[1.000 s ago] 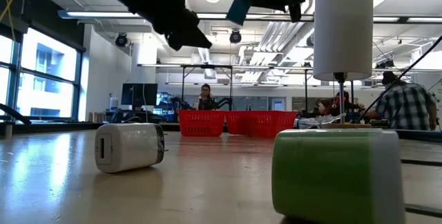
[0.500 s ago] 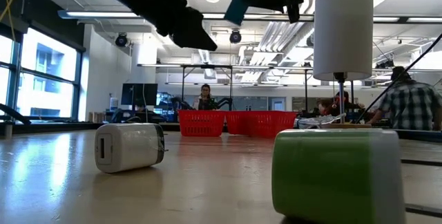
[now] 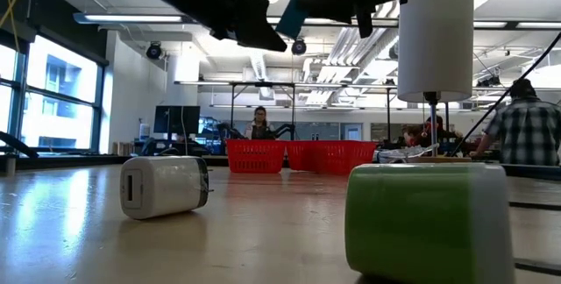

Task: Pick & Place Office items
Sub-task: Put the light blue digital clock into the left red bin

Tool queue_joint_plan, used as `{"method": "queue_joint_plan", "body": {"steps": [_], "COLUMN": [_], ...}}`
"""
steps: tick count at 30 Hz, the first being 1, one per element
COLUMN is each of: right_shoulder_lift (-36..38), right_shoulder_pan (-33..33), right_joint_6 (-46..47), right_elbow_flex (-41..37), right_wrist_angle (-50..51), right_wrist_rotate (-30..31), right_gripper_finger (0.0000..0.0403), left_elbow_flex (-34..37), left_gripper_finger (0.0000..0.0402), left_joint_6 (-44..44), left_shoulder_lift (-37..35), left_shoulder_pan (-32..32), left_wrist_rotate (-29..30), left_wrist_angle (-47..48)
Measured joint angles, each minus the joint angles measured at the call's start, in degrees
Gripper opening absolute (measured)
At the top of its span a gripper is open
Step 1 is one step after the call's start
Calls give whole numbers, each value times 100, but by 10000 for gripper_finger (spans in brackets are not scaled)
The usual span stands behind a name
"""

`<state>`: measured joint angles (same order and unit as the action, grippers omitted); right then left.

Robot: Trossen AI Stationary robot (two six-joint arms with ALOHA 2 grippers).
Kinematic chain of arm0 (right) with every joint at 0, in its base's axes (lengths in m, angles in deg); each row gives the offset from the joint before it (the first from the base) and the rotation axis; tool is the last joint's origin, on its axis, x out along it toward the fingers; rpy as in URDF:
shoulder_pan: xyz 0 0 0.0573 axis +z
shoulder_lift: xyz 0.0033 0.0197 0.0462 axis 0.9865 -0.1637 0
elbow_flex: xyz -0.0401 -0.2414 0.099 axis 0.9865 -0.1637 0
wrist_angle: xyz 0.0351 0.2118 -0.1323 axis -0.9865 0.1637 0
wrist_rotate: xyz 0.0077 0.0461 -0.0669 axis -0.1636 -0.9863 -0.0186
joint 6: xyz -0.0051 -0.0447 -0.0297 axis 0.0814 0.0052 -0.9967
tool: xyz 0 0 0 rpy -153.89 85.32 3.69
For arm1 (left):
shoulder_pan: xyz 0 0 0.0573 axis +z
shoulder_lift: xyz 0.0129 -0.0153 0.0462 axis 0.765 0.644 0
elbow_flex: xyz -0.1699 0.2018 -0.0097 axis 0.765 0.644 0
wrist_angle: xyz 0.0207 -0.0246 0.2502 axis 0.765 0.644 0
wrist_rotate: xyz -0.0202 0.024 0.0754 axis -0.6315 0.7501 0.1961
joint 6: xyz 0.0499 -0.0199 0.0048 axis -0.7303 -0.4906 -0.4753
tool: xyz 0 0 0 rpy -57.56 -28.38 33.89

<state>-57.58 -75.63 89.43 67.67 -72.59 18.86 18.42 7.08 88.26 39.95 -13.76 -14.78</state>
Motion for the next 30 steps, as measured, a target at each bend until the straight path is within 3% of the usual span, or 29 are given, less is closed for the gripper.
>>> {"method": "queue_joint_plan", "body": {"steps": [8, 20, 30], "right_shoulder_lift": [-55, -41, -53], "right_shoulder_pan": [-62, -94, -99], "right_joint_6": [-8, -20, -103], "right_elbow_flex": [2, 4, 2], "right_wrist_angle": [-131, -126, -63], "right_wrist_rotate": [0, -137, -152], "right_gripper_finger": [47, 47, 48], "left_elbow_flex": [2, 6, -2], "left_gripper_finger": [277, 277, 277], "left_joint_6": [-433, -2160, -2200], "left_shoulder_lift": [197, 1141, 1141], "left_shoulder_pan": [0, -68, -66], "left_wrist_rotate": [45, 384, 320], "left_wrist_angle": [-539, -2982, -3235]}}
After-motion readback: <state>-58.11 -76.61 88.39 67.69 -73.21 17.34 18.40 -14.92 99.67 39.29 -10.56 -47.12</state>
